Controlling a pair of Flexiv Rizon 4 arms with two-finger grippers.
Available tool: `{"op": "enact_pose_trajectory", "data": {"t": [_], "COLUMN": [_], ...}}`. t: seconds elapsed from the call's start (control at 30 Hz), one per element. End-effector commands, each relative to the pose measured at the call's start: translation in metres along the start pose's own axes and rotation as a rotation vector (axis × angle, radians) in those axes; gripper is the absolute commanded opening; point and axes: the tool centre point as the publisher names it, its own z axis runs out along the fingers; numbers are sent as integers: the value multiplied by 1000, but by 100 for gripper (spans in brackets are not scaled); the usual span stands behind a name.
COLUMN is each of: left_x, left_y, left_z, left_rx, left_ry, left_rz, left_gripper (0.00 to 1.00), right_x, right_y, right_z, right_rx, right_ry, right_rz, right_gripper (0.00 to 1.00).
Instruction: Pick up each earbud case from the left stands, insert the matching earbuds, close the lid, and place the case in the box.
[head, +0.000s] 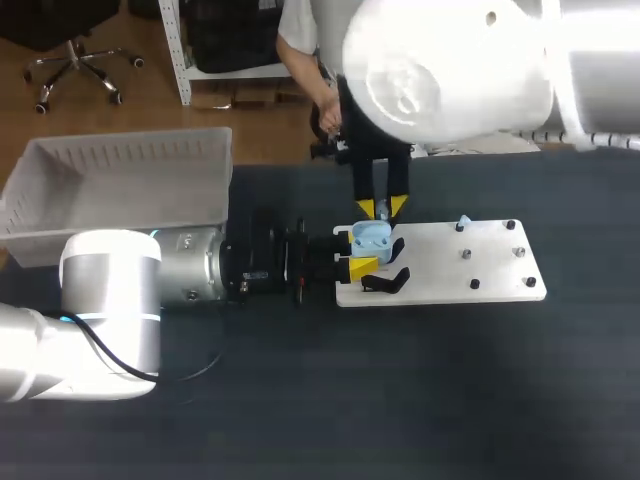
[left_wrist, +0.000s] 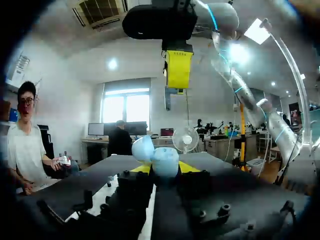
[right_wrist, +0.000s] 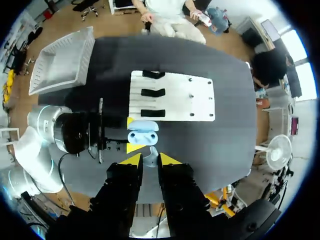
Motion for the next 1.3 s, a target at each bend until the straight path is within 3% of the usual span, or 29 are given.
{"op": "enact_pose_trajectory", "data": {"t": [0.03, 0.47, 1.03, 1.3], "left_x": [1, 1, 1, 1], "left_y": [0, 0, 0, 0], "left_z": [0, 0, 0, 0], "left_rx": [-2, -2, -2, -2], "left_ry": [-4, -4, -4, -4], "left_rz": [2, 2, 2, 2], "left_gripper": [0, 0, 0, 0], "right_x": [5, 6, 6, 2], "right_y": [-10, -3, -3, -1], "right_z": [5, 25, 25, 27], "right_rx": [-86, 3, 3, 14], "right_ry": [5, 4, 4, -4], "right_rz": [167, 258, 258, 437], "right_gripper": [0, 0, 0, 0]}}
